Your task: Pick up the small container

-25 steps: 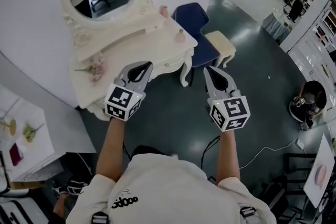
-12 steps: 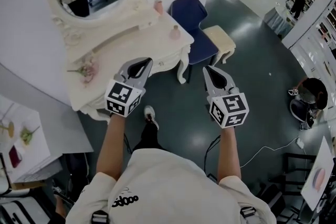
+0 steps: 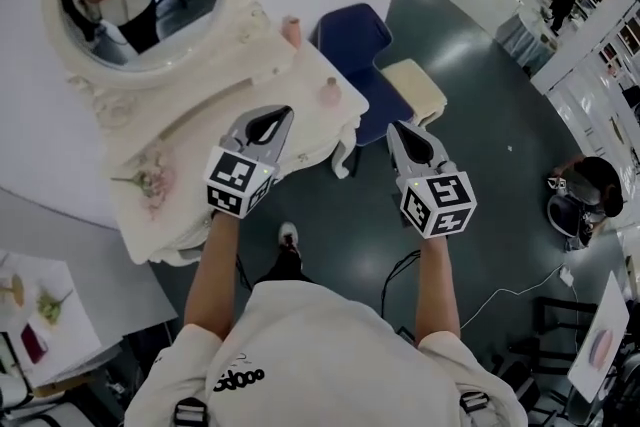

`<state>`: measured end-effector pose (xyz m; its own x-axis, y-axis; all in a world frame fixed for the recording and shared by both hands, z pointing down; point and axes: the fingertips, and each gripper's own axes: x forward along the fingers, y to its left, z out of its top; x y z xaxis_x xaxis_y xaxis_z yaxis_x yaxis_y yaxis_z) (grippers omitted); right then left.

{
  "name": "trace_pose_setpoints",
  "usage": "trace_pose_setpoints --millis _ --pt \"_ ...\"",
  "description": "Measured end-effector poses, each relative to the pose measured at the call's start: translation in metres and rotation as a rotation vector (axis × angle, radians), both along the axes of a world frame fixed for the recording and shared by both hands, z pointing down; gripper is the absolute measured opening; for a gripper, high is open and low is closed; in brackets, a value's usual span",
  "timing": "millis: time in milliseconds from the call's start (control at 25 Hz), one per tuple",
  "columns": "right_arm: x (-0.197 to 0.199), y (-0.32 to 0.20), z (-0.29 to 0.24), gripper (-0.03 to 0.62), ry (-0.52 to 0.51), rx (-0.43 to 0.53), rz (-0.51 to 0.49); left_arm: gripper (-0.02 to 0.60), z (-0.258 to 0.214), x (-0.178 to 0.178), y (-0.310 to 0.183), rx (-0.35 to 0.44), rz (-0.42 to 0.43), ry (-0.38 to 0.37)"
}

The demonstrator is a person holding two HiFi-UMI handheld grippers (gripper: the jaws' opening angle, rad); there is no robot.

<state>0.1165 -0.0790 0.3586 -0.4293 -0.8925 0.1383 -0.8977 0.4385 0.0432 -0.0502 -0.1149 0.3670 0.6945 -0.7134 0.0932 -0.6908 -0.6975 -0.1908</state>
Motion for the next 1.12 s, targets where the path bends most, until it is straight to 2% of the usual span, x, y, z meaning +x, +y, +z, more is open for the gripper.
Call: trace_pose_setpoints --millis 240,520,720,920,1120 --pt "-0.006 -0.081 -0.001 0.002 0.013 -0.03 0.028 0.017 0.002 0.001 -0.084 -0.02 0.045 0.003" --pt "-0.007 -0.155 0.007 0.002 0.03 -0.066 0.072 0.018 0.012 0.009 -0.16 -0.063 0.099 0.006" --pt "0.006 -0.186 0.025 0.002 0.015 -0.108 0.099 0.064 0.038 0.026 -0.195 -0.156 0.147 0.0" --pt "0.027 -0.212 0.046 0.002 -0.062 -0.186 0.057 0.109 0.076 0.054 -0.217 -0.247 0.16 -0.012" --pt "0.048 -0.228 0.068 0.002 -0.043 -0.25 -0.003 0.222 0.133 0.084 -0.237 -0.379 0.126 -0.042"
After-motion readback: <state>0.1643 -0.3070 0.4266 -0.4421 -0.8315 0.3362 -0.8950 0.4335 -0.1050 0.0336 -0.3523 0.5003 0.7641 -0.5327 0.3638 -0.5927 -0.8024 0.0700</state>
